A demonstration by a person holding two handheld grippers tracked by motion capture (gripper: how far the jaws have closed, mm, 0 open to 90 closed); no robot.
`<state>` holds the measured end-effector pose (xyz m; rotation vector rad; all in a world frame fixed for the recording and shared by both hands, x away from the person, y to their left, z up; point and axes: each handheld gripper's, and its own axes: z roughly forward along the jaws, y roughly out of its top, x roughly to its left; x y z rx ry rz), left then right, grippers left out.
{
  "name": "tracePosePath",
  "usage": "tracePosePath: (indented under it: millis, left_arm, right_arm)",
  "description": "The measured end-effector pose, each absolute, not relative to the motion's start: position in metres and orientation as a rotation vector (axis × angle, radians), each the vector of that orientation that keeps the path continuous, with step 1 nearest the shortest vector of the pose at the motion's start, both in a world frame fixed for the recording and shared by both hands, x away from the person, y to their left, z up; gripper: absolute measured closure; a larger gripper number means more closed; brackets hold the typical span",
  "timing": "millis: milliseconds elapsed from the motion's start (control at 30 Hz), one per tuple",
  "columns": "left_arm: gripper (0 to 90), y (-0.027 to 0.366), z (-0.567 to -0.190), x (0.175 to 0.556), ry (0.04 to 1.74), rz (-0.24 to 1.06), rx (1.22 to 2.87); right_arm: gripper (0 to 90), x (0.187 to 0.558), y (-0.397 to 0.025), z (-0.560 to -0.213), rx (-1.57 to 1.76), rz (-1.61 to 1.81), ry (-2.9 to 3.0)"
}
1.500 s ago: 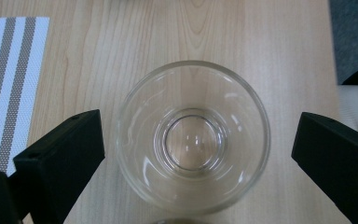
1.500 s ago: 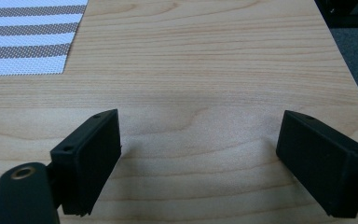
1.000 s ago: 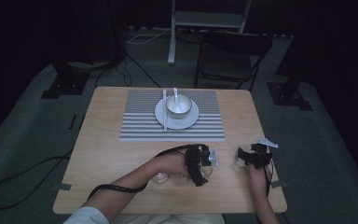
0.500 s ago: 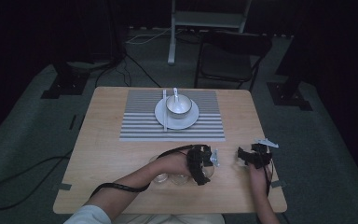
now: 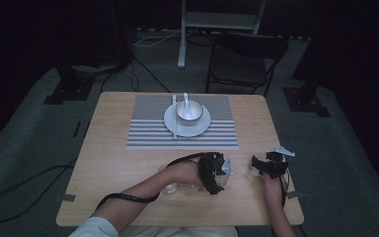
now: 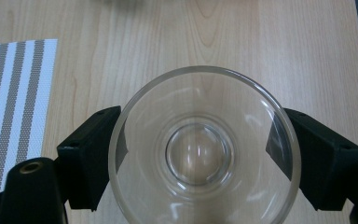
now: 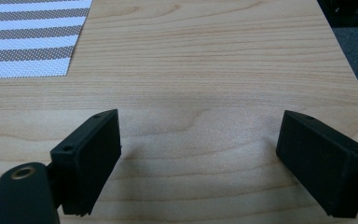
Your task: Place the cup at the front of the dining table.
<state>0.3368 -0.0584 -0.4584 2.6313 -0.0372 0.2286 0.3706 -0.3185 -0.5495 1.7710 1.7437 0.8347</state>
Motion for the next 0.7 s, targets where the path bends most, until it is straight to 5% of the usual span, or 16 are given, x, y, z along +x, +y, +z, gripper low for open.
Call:
tracePosePath:
  millis: [700]
  left_arm:
    - [18.3,-0.048,-0.428,0.363,0.052,0.334,2.571]
  right_arm:
    - [13.1,0.371,-0.318,-0.55,1.77,0.833,1.745]
